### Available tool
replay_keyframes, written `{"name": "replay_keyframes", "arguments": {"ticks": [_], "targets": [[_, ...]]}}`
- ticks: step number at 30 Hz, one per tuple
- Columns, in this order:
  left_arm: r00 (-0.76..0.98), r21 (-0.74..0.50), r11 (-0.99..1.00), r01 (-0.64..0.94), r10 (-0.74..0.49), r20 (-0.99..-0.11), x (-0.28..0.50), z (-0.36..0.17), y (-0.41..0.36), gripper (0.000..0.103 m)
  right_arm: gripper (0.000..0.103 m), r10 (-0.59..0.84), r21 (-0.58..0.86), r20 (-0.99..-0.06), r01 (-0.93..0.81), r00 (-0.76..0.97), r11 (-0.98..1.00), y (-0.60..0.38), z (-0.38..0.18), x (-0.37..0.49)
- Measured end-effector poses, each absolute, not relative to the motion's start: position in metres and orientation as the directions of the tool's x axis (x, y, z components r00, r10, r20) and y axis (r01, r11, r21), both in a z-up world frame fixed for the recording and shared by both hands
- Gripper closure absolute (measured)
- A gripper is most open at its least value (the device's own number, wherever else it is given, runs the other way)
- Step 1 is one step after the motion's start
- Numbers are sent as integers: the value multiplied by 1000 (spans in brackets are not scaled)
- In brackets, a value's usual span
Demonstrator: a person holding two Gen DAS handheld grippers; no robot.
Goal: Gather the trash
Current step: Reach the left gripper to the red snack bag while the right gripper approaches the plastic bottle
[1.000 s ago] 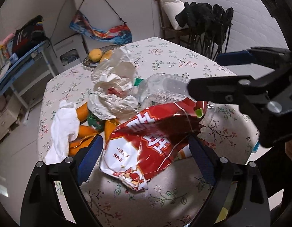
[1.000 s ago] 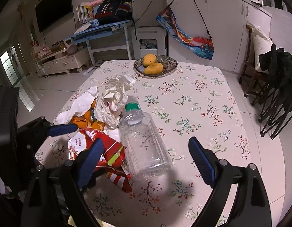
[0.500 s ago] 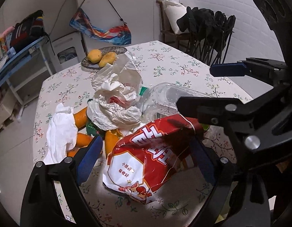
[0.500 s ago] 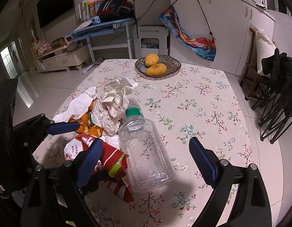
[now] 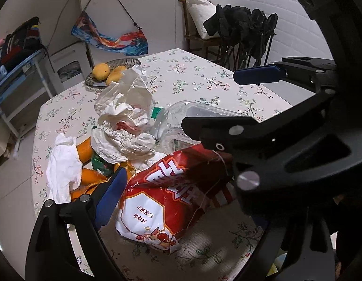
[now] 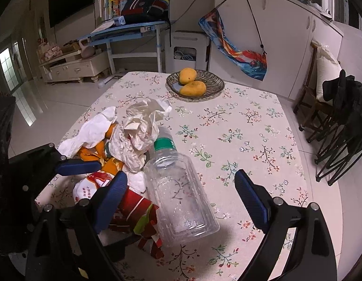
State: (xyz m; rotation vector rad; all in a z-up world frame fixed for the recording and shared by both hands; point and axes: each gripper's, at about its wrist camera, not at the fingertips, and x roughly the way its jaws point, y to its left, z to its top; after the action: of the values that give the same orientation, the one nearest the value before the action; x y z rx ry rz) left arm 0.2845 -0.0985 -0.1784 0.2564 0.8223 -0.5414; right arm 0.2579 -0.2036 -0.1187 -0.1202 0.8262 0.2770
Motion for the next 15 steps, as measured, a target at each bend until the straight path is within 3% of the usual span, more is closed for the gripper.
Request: {"name": "replay_keyframes", "arguments": {"ticks": [13,15], "targets": [[538,-15,823,567,-385,-750,279,-174,-97,14,13,168,-40,-750,-298,639,954,-199,-121,259],[535,-18,824,567,-384,-752,280,-174,-97,21,13,172,-35,-754,-299,634,954,-199,-122,259]]}}
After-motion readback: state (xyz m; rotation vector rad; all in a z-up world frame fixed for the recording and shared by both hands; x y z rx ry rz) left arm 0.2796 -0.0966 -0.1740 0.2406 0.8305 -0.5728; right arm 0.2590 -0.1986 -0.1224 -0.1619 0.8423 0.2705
